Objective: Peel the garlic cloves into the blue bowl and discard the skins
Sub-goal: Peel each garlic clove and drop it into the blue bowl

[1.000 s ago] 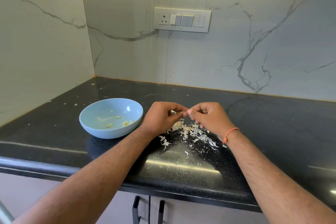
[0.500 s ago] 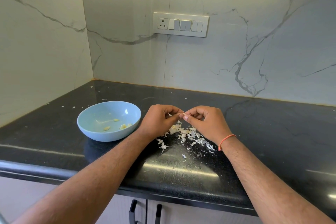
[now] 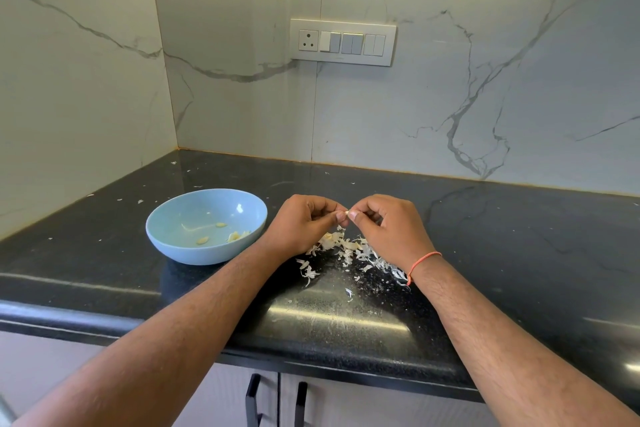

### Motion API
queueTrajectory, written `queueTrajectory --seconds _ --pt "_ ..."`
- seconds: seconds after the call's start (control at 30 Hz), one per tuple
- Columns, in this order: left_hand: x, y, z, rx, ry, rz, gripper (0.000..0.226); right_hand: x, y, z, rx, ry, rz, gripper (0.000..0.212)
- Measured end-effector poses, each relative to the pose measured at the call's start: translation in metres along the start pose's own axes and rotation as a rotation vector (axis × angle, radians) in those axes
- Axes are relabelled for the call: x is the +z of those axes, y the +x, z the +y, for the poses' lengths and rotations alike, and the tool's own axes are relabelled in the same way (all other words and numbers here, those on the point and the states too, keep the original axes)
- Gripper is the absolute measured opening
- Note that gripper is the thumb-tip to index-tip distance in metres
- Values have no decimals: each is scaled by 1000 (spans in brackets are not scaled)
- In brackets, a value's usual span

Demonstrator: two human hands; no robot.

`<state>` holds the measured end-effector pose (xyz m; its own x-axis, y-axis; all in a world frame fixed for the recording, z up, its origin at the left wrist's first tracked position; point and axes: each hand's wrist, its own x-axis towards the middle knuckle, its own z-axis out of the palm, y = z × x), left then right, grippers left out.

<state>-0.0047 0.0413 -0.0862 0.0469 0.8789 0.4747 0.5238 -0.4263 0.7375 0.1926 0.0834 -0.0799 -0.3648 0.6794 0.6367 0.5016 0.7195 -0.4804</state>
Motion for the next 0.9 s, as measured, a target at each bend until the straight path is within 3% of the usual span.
queueTrajectory --seconds 0.27,0.9 --pt "1 1 1 15 -53 -18 11 -3 -2 0 117 149 10 13" --pt "2 3 -2 -39 -51 47 12 -2 -1 -1 93 144 22 6"
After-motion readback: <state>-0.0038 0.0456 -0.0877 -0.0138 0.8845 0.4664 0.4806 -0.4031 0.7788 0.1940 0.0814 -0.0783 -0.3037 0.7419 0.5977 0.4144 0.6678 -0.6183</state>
